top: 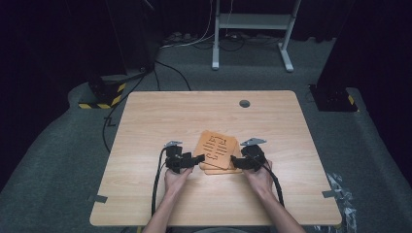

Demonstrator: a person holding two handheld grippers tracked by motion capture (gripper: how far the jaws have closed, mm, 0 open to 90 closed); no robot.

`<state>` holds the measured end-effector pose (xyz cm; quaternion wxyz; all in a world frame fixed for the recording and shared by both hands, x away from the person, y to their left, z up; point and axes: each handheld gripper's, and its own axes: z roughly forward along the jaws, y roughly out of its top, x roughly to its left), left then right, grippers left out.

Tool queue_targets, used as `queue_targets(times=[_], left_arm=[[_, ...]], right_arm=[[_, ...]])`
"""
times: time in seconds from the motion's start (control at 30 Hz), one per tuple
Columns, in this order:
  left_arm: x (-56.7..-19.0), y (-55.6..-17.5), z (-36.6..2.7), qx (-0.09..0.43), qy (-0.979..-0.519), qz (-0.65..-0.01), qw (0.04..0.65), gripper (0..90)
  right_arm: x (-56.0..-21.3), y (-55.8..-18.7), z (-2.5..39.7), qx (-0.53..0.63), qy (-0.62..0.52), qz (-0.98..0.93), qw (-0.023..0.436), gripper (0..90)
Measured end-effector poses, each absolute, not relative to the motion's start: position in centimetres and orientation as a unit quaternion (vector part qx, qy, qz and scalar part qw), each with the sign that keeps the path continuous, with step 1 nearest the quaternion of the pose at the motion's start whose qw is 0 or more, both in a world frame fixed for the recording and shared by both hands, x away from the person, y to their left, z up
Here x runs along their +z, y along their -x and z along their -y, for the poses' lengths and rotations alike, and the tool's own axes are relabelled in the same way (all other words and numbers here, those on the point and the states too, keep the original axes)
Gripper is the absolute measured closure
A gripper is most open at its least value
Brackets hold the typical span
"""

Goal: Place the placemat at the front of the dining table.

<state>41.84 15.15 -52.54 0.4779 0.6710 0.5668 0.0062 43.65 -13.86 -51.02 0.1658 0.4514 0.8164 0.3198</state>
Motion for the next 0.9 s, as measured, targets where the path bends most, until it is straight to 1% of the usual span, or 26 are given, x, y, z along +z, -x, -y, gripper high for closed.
queue_targets(times=[0.23, 0.43, 0.67, 0.83, 0.9], left_arm=[[-52.64, -41.94, -14.80, -0.002, -0.670, -0.563, 0.484, 23.5], [-52.20, -42.62, -14.33, 0.002, -0.687, -0.561, 0.463, 22.2], [-52.29, -42.62, -14.58, -0.004, -0.678, -0.567, 0.468, 24.8], [-52.27, -42.56, -14.70, -0.001, -0.681, -0.565, 0.466, 27.7], [-52.23, -42.48, -14.60, 0.003, -0.684, -0.564, 0.463, 28.4]], right_arm=[[-51.11, -43.54, 13.54, 0.324, -0.441, -0.821, 0.164, 30.1], [-51.09, -43.51, 13.52, 0.324, -0.441, -0.821, 0.162, 30.3], [-51.12, -43.58, 13.61, 0.325, -0.436, -0.823, 0.161, 30.3], [-51.15, -43.57, 13.66, 0.327, -0.436, -0.823, 0.161, 30.3], [-51.25, -43.56, 13.59, 0.330, -0.437, -0.819, 0.168, 30.3]])
